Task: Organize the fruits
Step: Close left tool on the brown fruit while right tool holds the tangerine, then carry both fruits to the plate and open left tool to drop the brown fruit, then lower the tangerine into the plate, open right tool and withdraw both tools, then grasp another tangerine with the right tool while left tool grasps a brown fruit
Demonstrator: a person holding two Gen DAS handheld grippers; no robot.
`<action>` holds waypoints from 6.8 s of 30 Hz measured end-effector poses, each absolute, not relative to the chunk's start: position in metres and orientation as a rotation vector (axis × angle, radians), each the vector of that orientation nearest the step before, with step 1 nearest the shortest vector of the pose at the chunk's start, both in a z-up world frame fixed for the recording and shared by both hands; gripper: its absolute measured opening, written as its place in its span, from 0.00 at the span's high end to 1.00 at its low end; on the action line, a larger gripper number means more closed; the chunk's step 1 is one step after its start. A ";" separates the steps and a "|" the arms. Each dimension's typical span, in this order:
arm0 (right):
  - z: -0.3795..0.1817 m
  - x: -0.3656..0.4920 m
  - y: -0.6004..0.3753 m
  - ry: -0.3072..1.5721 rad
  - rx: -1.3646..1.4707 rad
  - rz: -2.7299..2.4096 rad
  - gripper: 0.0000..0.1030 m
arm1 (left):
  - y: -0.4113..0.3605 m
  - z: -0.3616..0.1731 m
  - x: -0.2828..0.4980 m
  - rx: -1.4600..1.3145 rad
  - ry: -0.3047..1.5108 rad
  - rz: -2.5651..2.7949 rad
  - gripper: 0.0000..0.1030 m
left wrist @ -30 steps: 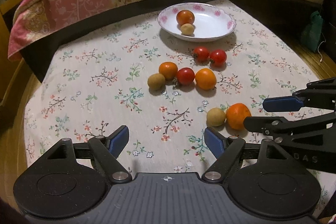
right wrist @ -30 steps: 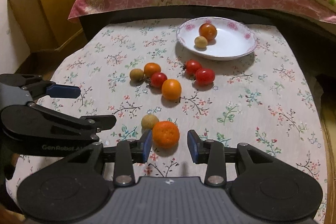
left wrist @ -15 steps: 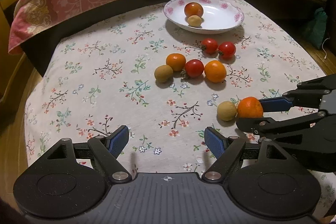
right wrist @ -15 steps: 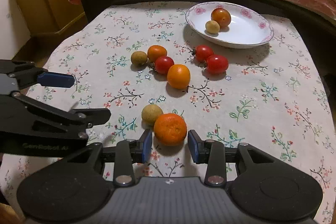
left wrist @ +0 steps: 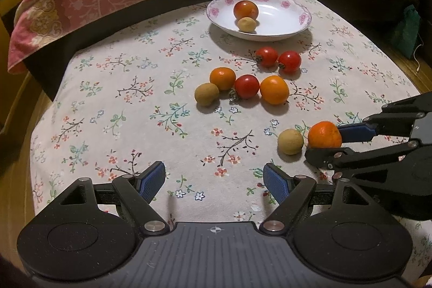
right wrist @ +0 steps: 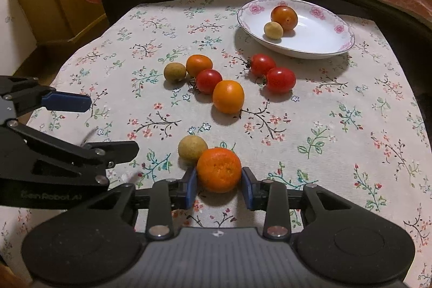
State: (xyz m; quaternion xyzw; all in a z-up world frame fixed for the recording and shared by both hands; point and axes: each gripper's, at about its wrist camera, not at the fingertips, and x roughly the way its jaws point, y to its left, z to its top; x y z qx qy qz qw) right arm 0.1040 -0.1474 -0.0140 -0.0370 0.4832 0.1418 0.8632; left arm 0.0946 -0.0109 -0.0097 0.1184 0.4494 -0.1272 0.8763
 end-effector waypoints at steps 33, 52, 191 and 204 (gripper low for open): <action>-0.003 0.107 -0.202 1.006 0.047 0.163 0.67 | -0.067 -0.034 0.107 0.258 0.921 -0.410 0.39; -0.002 0.111 -0.196 1.015 0.053 0.161 0.67 | -0.053 -0.029 0.107 0.190 0.939 -0.460 0.67; 0.020 0.150 -0.157 0.942 -0.058 0.307 0.66 | -0.004 0.007 0.137 0.193 0.838 -0.413 0.47; -0.015 0.178 -0.144 0.998 -0.053 0.369 0.66 | -0.008 -0.014 0.150 0.237 0.860 -0.448 0.44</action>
